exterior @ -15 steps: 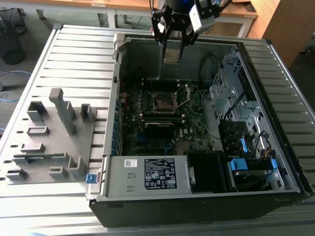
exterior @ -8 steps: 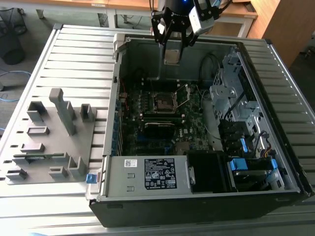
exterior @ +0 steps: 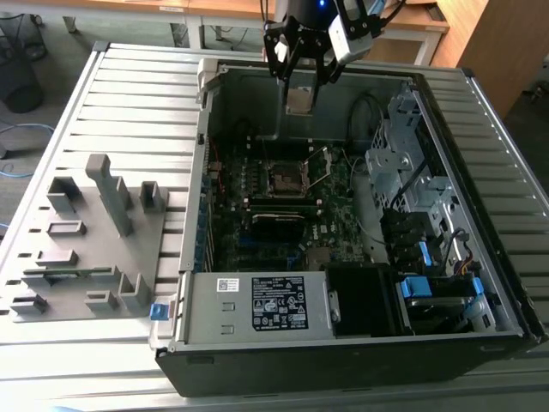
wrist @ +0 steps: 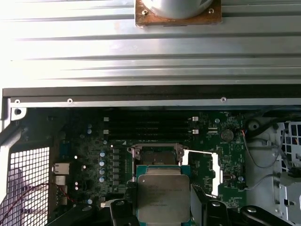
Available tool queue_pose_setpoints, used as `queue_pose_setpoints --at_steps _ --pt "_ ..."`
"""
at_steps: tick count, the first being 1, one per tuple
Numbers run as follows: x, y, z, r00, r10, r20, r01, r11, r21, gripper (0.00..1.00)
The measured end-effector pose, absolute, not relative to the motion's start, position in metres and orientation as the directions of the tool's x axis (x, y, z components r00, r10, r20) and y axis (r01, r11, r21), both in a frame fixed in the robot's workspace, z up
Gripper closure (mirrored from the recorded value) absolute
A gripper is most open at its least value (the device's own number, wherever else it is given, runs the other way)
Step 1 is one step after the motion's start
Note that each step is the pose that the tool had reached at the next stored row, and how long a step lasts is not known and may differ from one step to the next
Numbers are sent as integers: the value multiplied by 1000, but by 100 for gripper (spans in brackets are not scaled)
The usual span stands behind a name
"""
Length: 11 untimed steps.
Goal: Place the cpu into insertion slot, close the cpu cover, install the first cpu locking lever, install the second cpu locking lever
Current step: 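Place the cpu into insertion slot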
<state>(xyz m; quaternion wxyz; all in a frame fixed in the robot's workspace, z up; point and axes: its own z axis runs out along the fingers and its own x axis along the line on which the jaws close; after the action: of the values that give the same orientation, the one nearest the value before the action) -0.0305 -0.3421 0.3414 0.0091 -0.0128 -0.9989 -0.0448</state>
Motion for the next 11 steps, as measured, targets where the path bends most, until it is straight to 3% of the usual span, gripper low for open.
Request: queue_pose_setpoints --at_steps 11 --pt "-30 -342 336 -1000 25 19 26 996 89 46"
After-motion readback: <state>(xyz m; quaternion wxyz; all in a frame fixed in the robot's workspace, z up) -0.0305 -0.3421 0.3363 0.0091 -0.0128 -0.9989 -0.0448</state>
